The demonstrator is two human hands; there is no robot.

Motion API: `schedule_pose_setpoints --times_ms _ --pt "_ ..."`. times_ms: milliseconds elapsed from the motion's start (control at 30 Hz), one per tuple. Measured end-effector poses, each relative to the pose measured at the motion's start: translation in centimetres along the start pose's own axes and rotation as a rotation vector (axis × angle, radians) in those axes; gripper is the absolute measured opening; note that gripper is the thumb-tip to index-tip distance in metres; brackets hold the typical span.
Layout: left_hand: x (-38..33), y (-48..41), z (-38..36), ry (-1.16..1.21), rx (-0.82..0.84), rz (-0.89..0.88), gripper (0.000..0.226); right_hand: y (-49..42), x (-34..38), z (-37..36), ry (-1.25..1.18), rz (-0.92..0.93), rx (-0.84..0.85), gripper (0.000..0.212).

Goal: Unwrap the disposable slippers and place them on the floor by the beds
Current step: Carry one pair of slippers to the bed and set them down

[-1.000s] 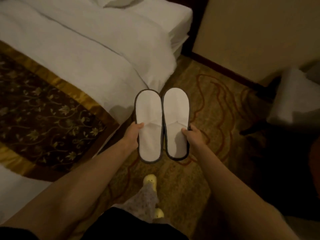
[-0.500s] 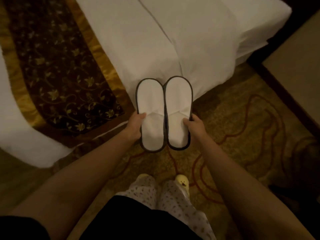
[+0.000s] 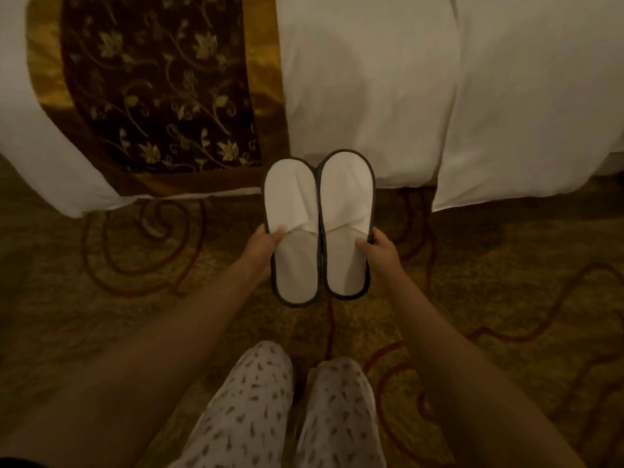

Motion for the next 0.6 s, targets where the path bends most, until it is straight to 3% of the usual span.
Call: schedule_pose_setpoints --times_ms 333,600 --pt "13.9 -20.1 9.1 -0.09 -0.087 -0.093 0.046 -17.2 -19.1 -7.4 0.041 -0.03 0.031 0.044" --pt "15.1 -27.8 14.8 -0.116 -0.104 -0.245 0.038 -27.2 -29.0 -9.7 0.188 -0.061 0.015 0.044"
Point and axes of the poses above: each hand's wrist, its own y-axis away from the middle knuckle, its own z-axis out of the back of the hand, x = y × z, the point moved 1 cm from there along -y, towards the middle knuckle, and after that the axes turned 7 degrees about y, right-handed, at the moved point
